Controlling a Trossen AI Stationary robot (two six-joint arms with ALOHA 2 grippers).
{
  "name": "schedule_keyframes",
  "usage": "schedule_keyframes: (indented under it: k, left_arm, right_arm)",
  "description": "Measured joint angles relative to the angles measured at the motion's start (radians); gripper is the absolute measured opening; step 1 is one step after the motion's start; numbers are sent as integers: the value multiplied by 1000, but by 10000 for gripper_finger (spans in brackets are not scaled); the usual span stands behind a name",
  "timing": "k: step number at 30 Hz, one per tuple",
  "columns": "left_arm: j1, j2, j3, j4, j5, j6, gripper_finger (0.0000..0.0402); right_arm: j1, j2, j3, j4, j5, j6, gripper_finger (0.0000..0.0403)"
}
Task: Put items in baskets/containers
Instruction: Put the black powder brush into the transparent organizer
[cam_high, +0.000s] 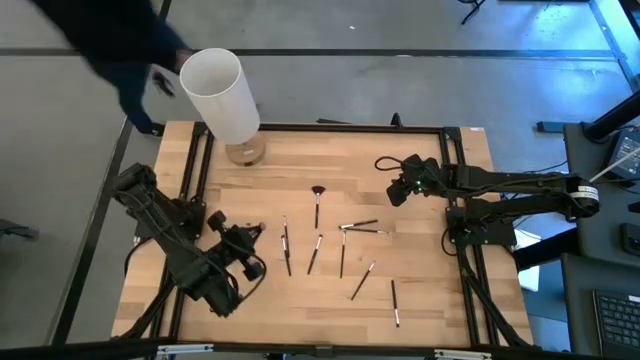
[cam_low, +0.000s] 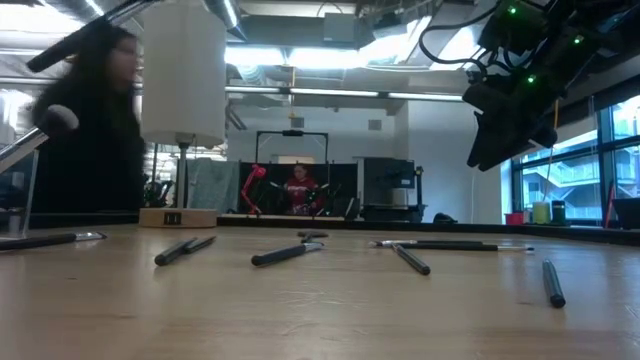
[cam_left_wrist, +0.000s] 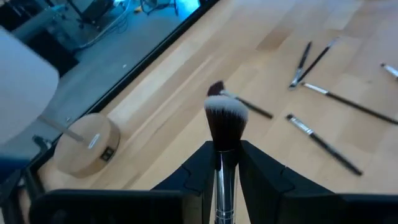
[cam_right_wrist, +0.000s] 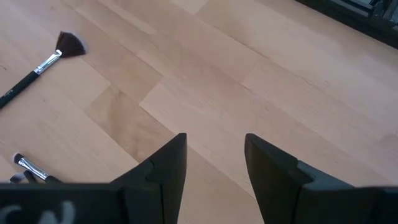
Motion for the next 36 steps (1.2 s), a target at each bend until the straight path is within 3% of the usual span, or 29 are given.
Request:
schedule_keyframes:
  k: [8, 17, 27, 36]
  left_arm:
    - [-78, -157, -204, 3, 9, -134, 63]
    - [-172, -169, -387, 85, 7, -354, 63]
    - [-178, -169, -468, 274, -6, -287, 63]
    - [-178, -169, -486, 291, 70, -282, 69]
  right_arm:
    - [0, 0, 0, 0, 0, -3, 162]
    - [0, 0, 0, -8, 0, 1, 162]
    - [0, 0, 0, -8, 0, 4, 162]
    - [0, 0, 0, -16, -1, 5, 162]
